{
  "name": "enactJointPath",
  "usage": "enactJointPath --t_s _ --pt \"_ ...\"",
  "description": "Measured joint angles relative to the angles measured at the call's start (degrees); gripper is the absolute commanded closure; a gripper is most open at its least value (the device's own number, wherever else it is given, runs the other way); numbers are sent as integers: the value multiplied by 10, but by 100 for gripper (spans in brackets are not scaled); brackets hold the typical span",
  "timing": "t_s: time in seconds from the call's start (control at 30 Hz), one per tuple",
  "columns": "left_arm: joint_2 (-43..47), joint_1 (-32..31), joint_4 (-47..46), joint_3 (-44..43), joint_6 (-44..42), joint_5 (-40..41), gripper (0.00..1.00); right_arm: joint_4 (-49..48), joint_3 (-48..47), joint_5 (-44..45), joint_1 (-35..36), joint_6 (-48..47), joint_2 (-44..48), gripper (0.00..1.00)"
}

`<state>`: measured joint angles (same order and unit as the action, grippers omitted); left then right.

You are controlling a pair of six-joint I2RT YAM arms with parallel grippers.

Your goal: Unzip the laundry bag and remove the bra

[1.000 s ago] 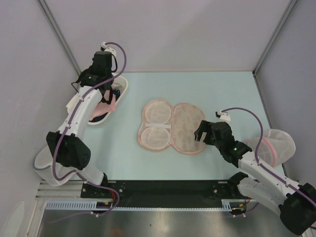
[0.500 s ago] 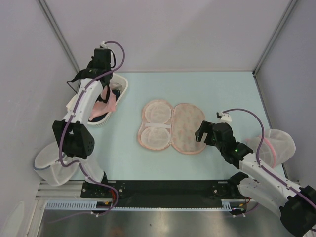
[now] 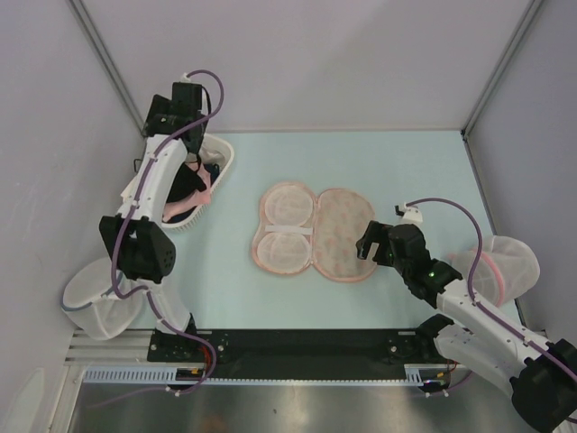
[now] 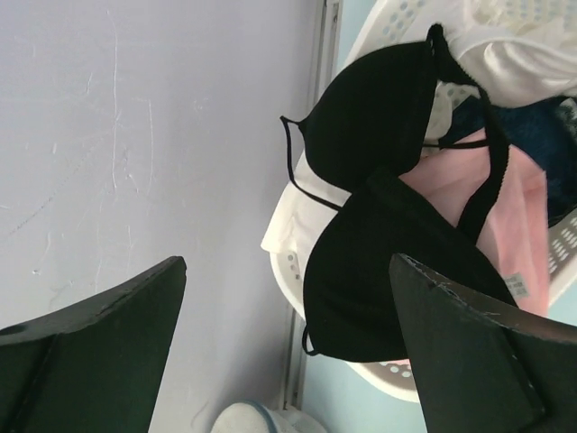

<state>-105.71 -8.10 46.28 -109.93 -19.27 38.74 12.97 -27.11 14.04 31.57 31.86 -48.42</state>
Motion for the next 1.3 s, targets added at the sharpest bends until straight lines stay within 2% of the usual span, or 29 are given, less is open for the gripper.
enactJointPath --t_s 0.33,0.5,0.53,0.7,0.87,1.03,1.3 --pt "56 -22 30 12 99 -92 0 0 0 0 -3 -4 -14 4" --pt "174 -64 -24 140 156 -162 0 11 0 6 -11 -4 -20 4" --pt "217 -82 -60 196 172 -179 0 18 0 7 -16 -4 -20 4" --pt "340 -125 -151 349 240 -238 0 38 0 8 -40 -4 -24 6" --pt "431 -136 -209 469 320 -254 0 52 0 5 -54 -4 -42 12" --pt "484 -152 -195 504 352 -254 0 54 0 0 -57 -4 -75 21" --pt "602 -154 -179 534 338 -254 0 47 -9 -13 -59 -4 -151 35"
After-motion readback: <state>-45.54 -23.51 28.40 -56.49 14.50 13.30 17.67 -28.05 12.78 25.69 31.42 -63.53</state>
